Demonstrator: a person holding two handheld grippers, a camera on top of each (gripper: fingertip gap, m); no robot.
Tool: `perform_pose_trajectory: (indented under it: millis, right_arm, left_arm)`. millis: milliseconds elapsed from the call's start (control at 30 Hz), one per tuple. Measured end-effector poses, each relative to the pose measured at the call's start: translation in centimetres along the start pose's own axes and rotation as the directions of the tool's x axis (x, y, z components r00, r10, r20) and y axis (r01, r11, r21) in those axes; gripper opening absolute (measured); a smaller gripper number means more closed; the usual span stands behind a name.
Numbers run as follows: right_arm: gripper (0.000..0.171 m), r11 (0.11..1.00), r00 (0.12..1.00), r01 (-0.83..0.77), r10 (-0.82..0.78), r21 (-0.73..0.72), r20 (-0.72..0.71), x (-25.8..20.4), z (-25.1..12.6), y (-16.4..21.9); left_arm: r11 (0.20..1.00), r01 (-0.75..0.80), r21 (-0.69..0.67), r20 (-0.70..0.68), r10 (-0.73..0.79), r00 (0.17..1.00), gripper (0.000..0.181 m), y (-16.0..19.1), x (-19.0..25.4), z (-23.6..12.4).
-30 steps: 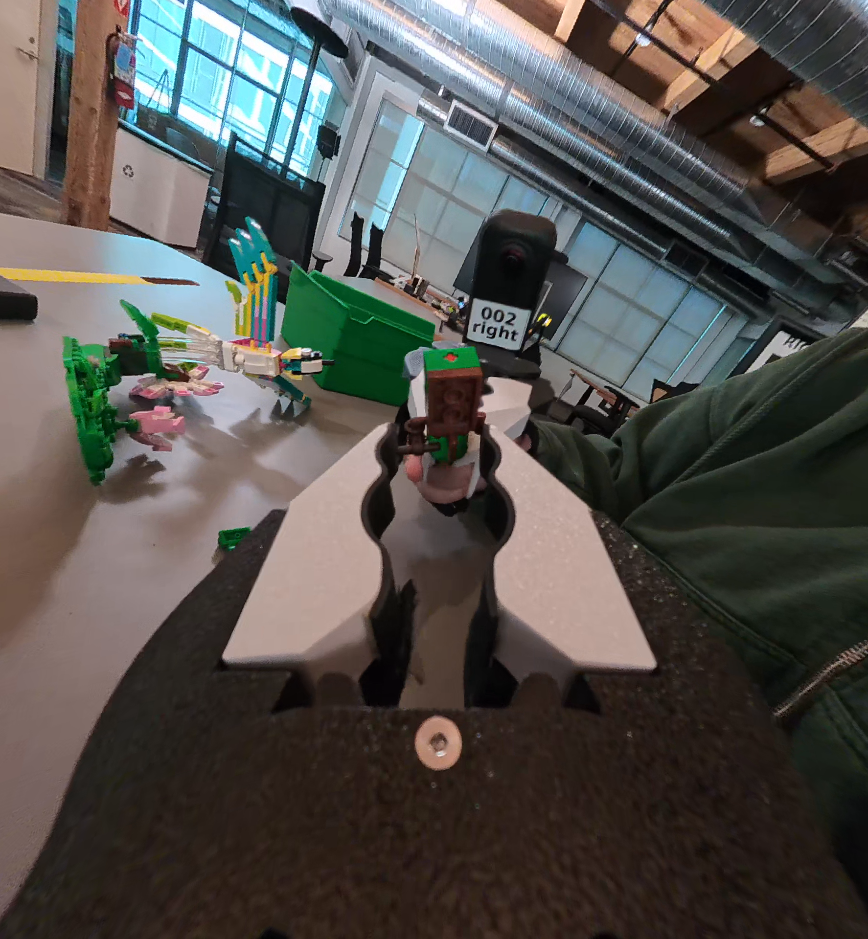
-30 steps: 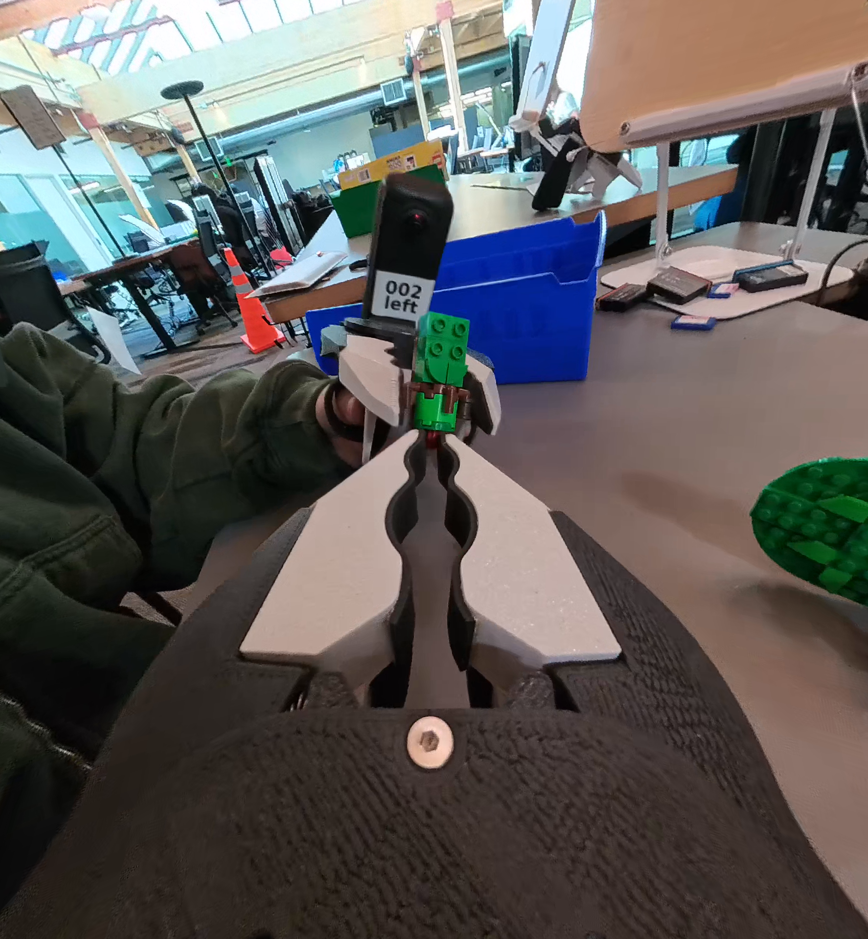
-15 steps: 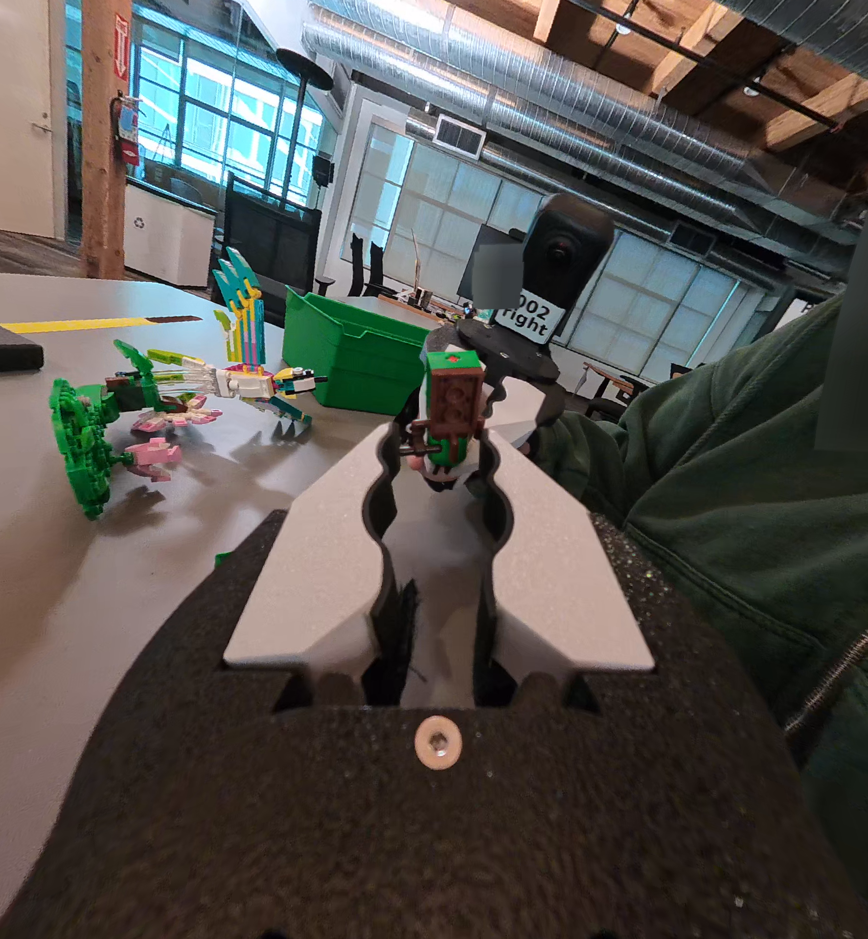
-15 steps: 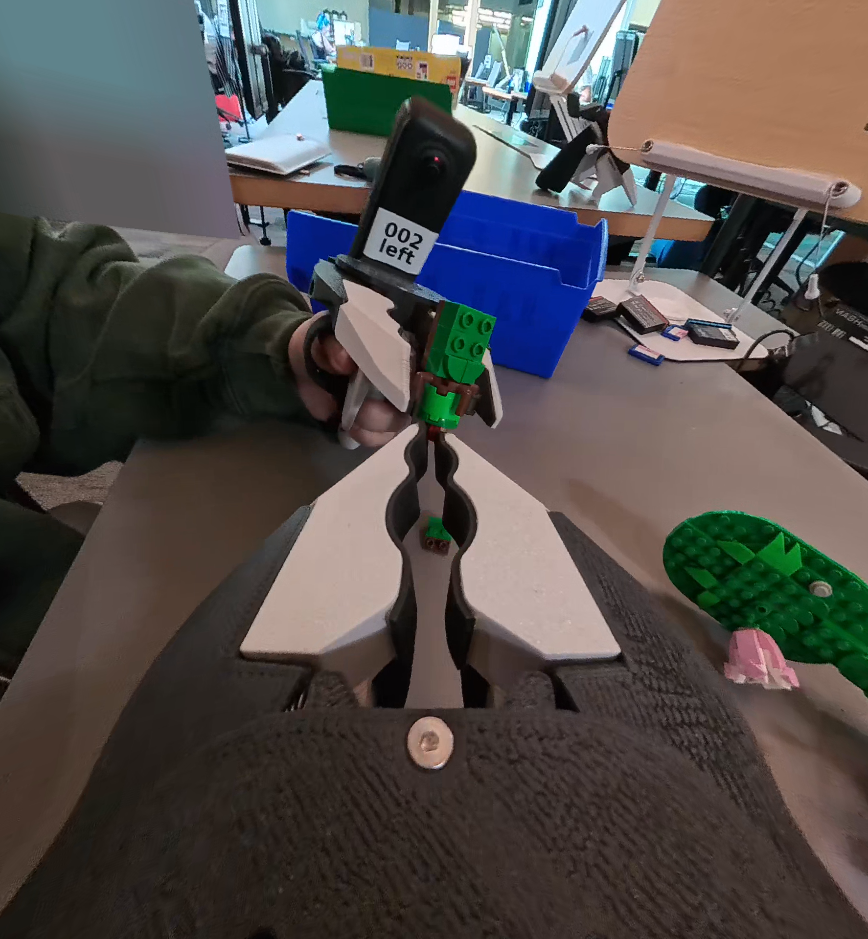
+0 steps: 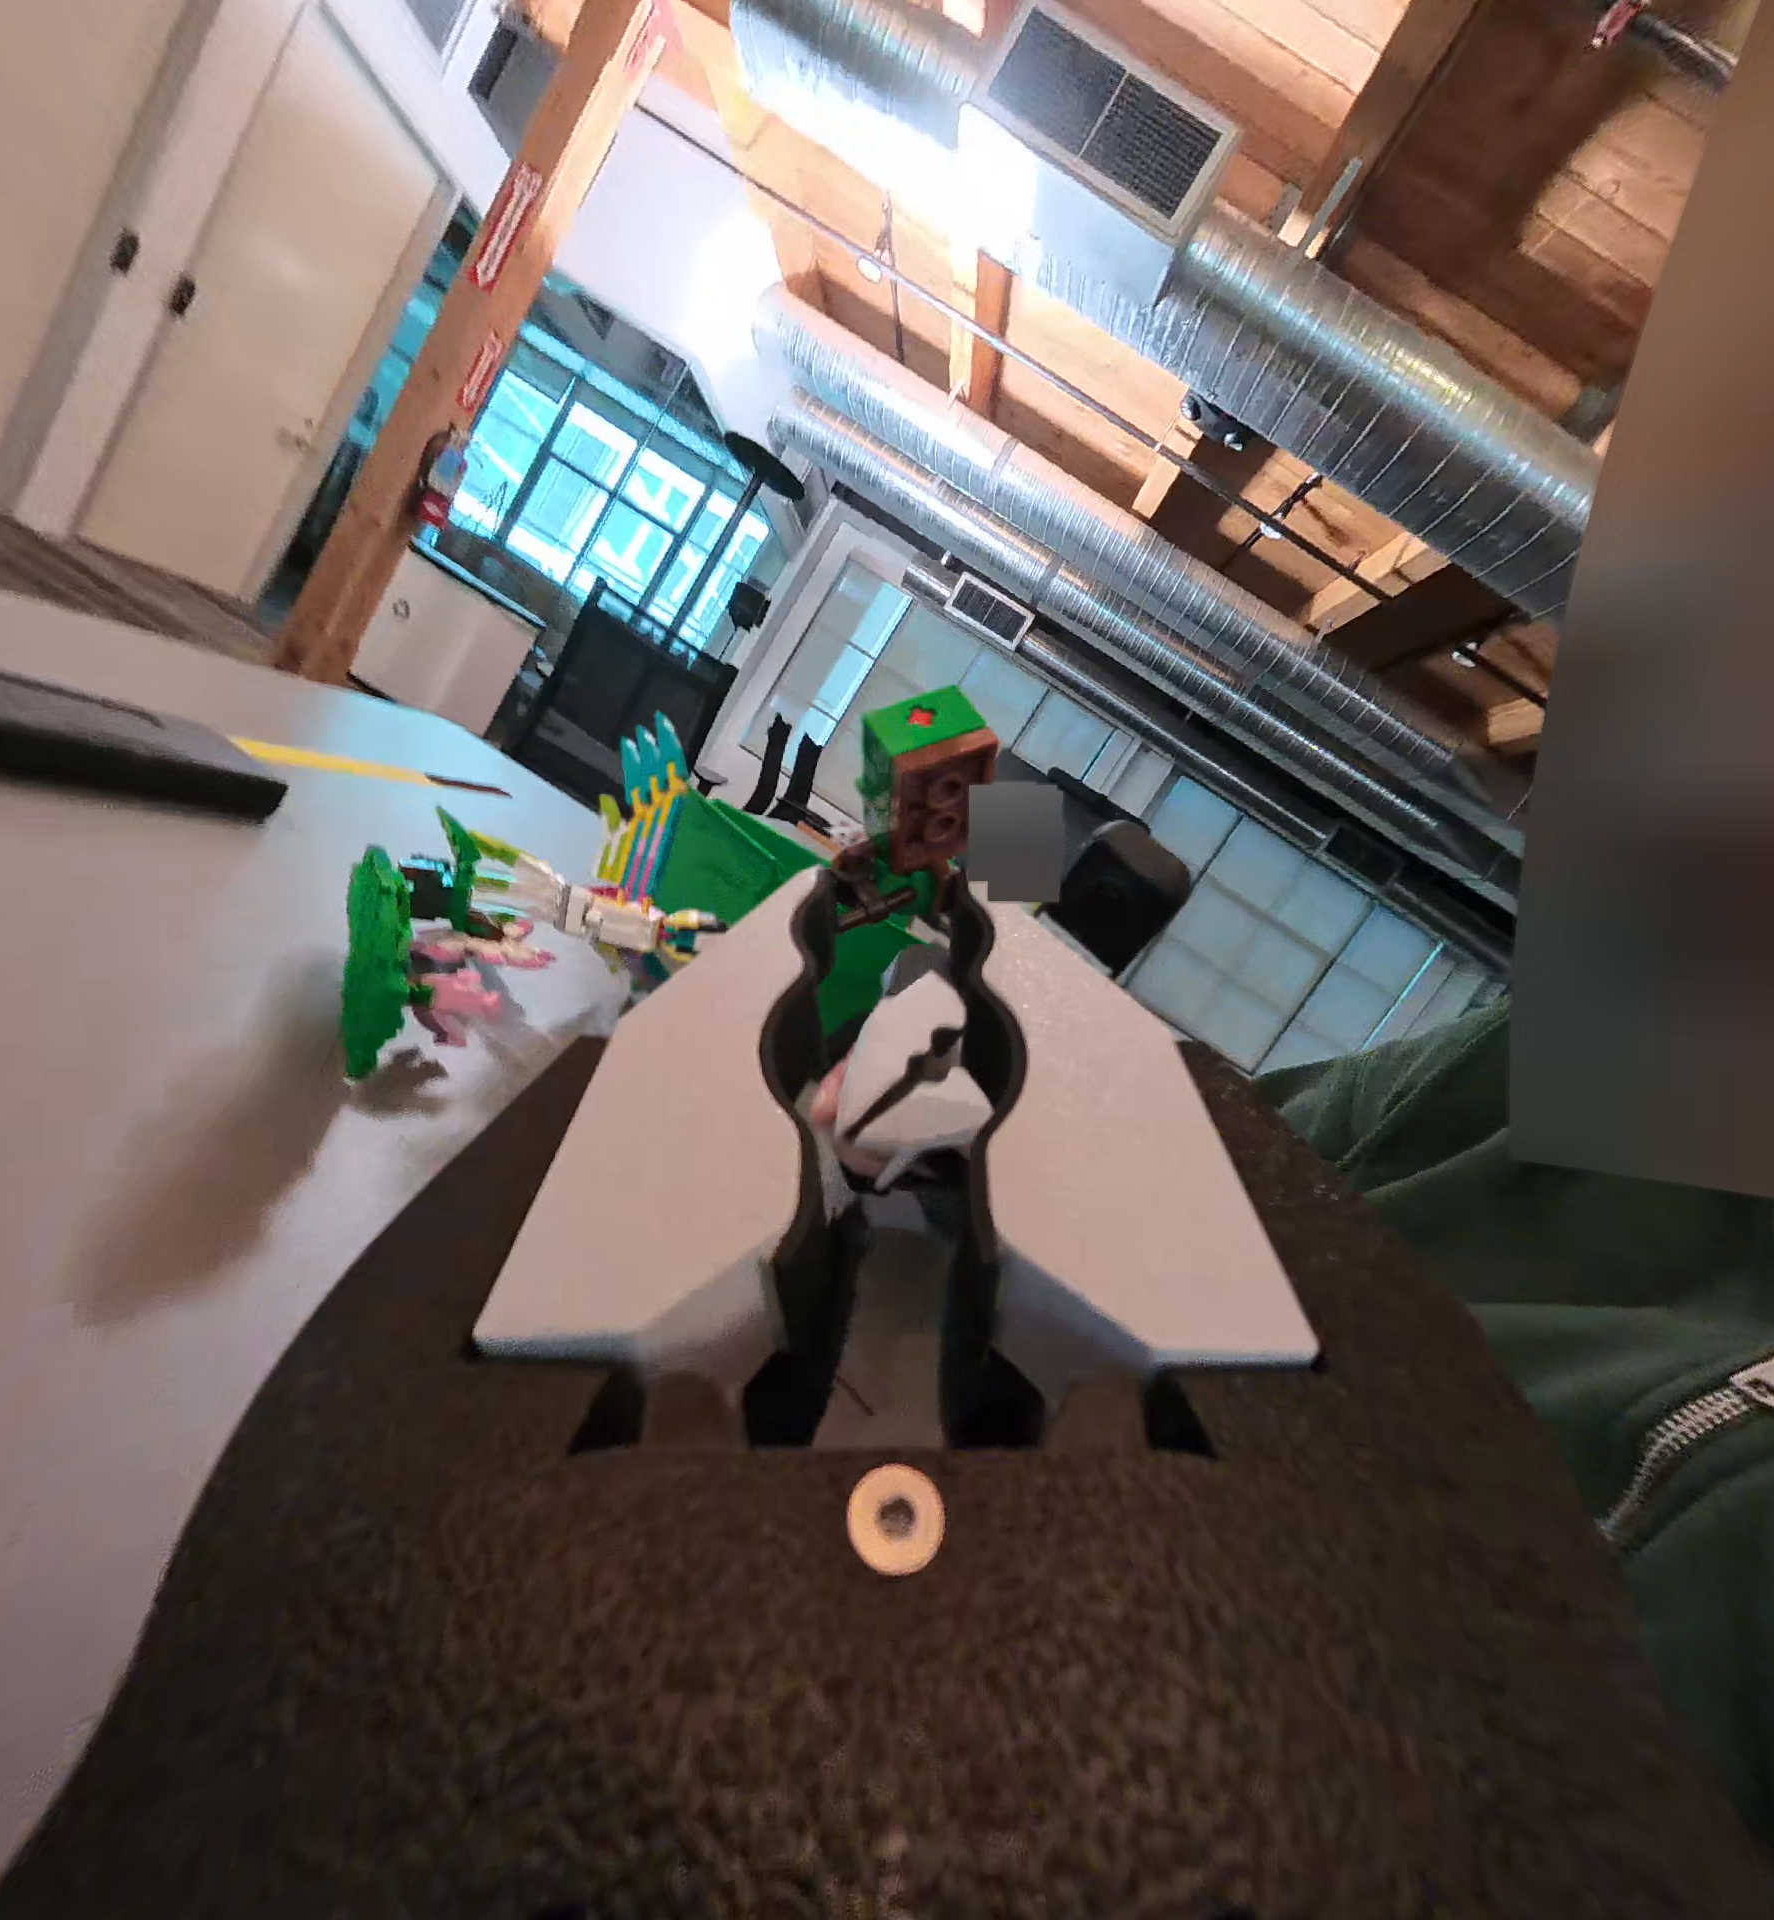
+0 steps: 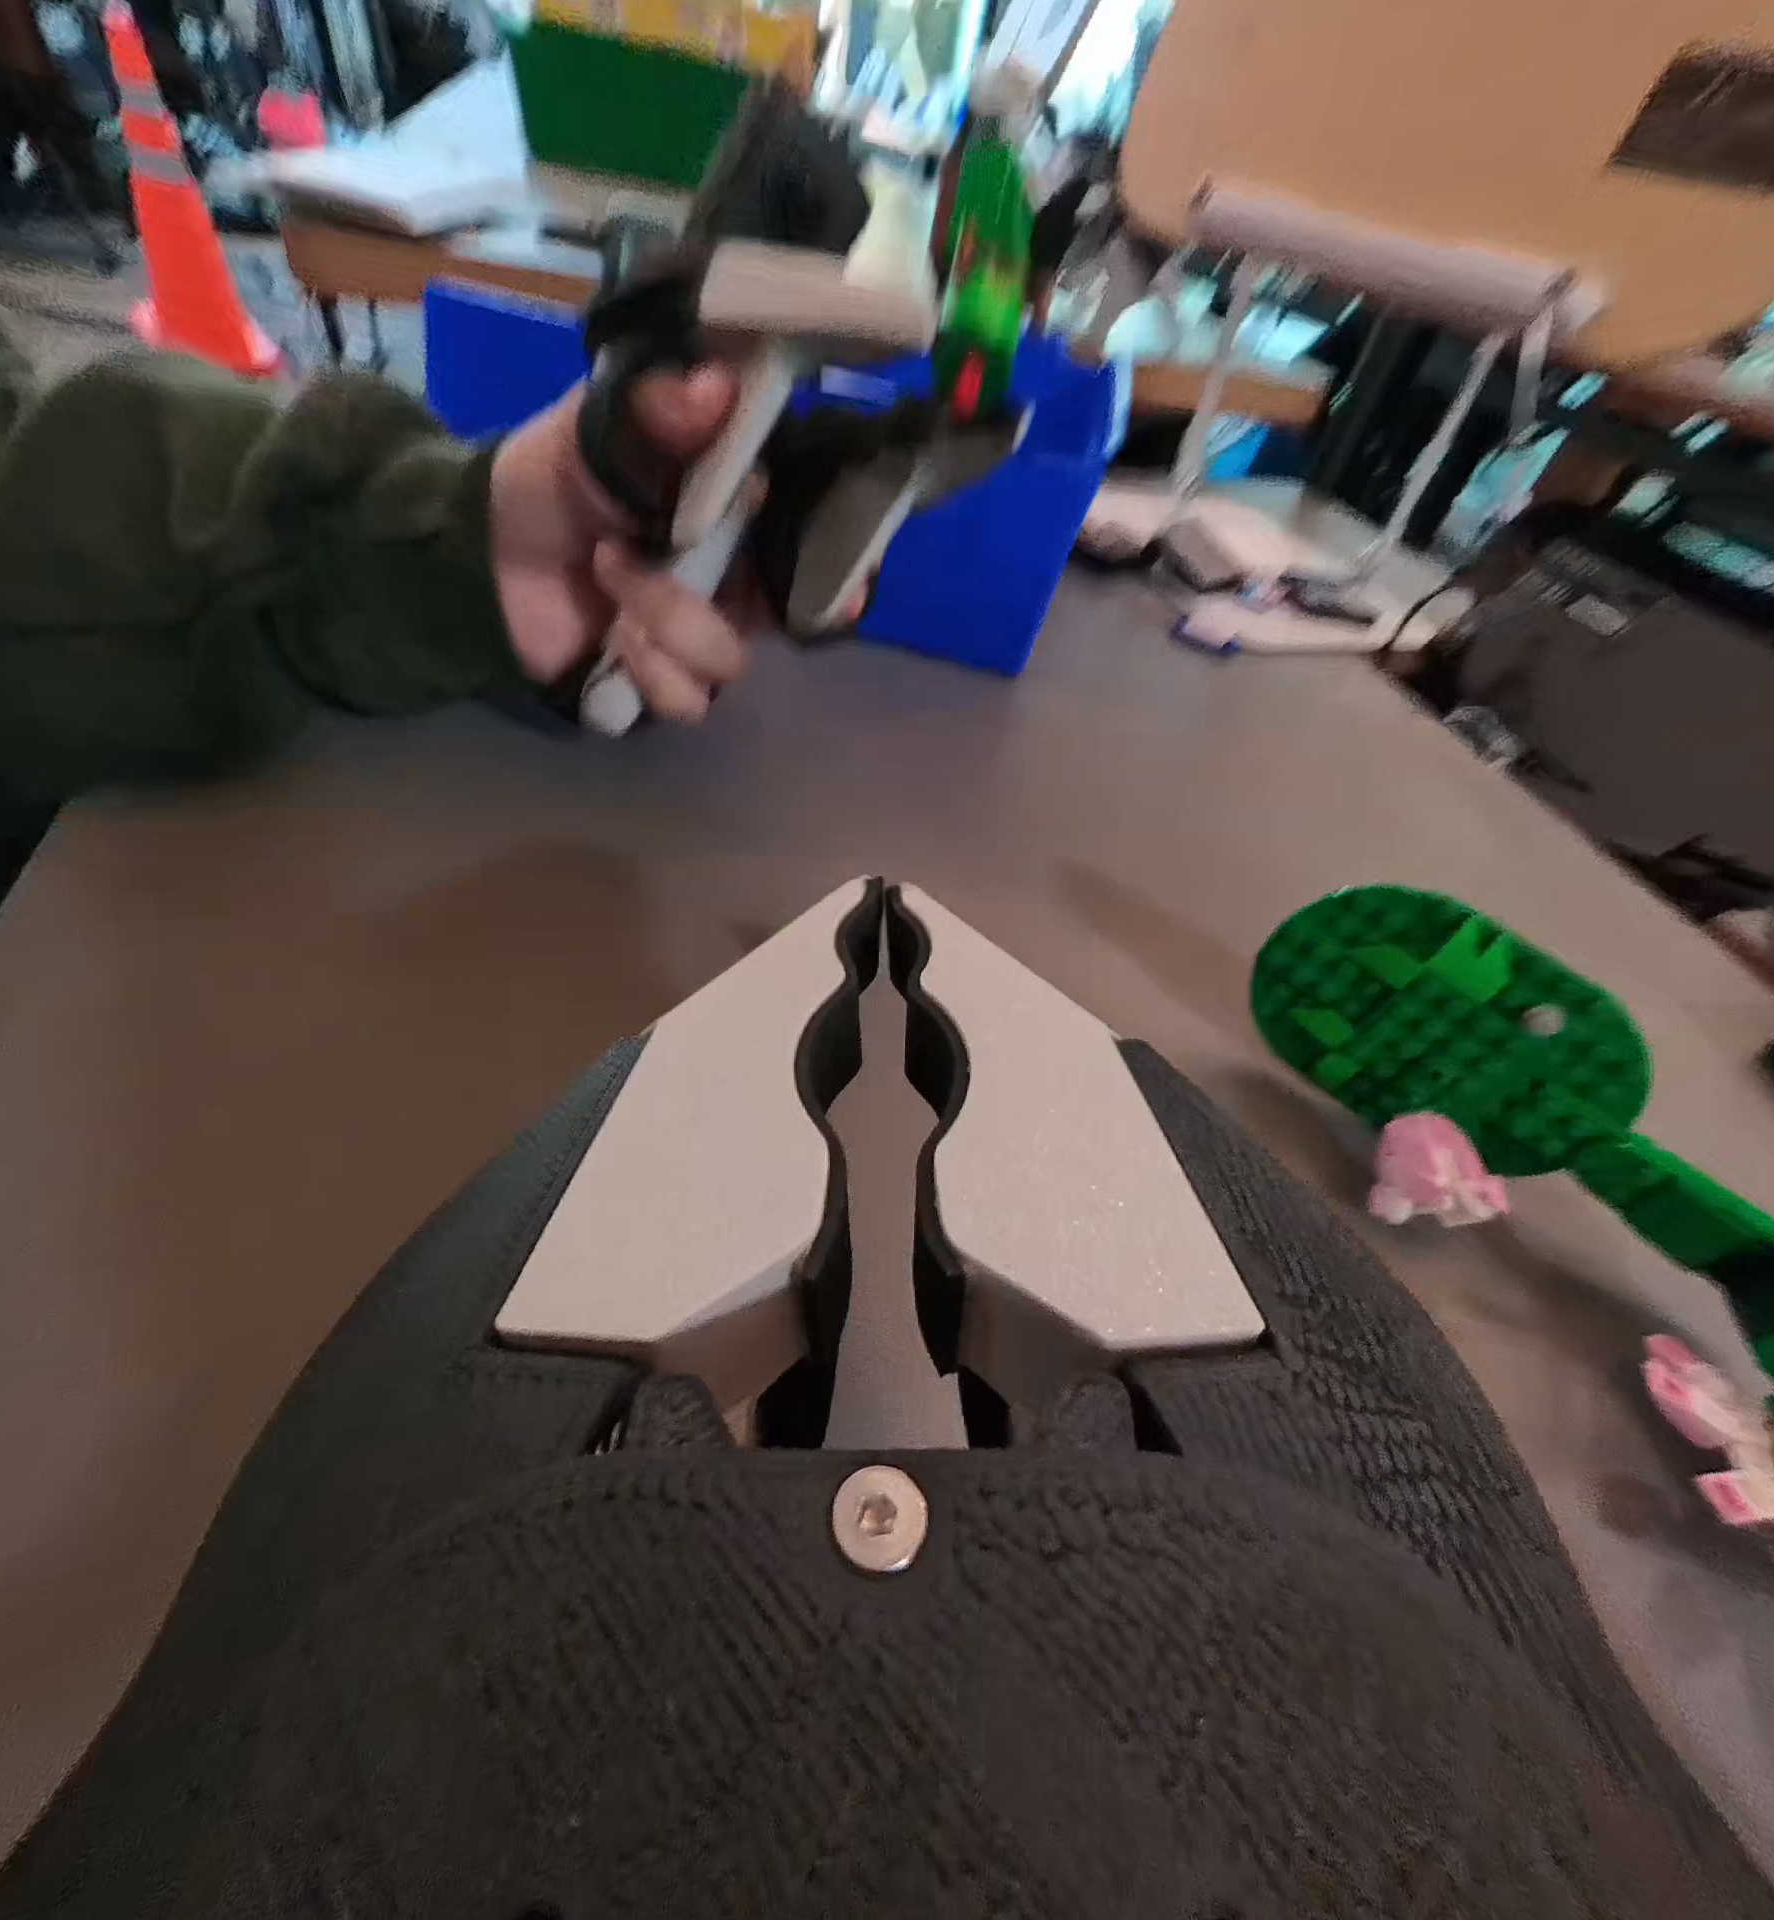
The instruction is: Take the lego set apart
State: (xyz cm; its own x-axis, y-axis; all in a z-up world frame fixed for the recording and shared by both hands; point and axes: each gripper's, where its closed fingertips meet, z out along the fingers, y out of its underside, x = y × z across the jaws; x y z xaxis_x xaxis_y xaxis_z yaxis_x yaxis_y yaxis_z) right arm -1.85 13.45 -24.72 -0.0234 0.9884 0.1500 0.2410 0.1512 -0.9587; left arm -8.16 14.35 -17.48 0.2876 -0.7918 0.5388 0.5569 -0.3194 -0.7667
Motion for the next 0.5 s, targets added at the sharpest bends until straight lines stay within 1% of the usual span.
perform_pose_trajectory:
  millis: [100,233,300,333,367,400,433,500]
  right_arm:
    - [0.017,0.984,0.992,0.049,-0.027,0.174,-0.127,1.0,-0.4,-3.6]
    - [0.018,0.966,0.966,0.158,-0.108,0.203,-0.236,0.7,0.4,-5.6]
    - [0.021,0.952,0.955,0.215,-0.159,0.219,-0.250,0.1,0.4,-6.4]
    - [0.021,0.950,0.961,0.212,-0.160,0.230,-0.225,-0.3,0.4,-6.7]
    - [0.023,0.952,0.975,0.176,-0.133,0.249,-0.178,-0.7,0.3,-6.7]
    - [0.024,0.955,0.989,0.115,-0.086,0.274,-0.117,-0.9,0.1,-6.8]
    - [0.028,0.955,0.998,0.041,-0.025,0.295,-0.058,-0.9,-0.2,-6.7]
    - [0.030,0.946,0.992,-0.118,0.097,0.301,0.086,-1.1,-0.7,-6.5]
  left_arm:
    - [0.997,0.082,-0.016,-0.047,-0.082,0.996,0.019,0.8,0.4,0.7]
    - [0.987,0.116,-0.110,-0.080,-0.125,0.989,0.020,3.0,1.1,1.7]
    - [0.981,0.099,-0.165,-0.081,-0.114,0.990,0.020,4.0,1.2,2.0]
    - [0.979,0.082,-0.188,-0.080,-0.098,0.992,0.020,4.3,1.3,2.0]
    - [0.975,0.051,-0.215,-0.068,-0.067,0.995,0.020,4.7,1.2,2.0]
    - [0.969,0.003,-0.246,-0.049,-0.015,0.999,0.020,5.1,1.0,1.9]
    - [0.956,-0.053,-0.287,-0.040,0.043,0.998,0.020,5.6,0.9,1.8]
    - [0.896,-0.177,-0.408,-0.057,0.169,0.984,0.020,7.3,0.9,1.6]
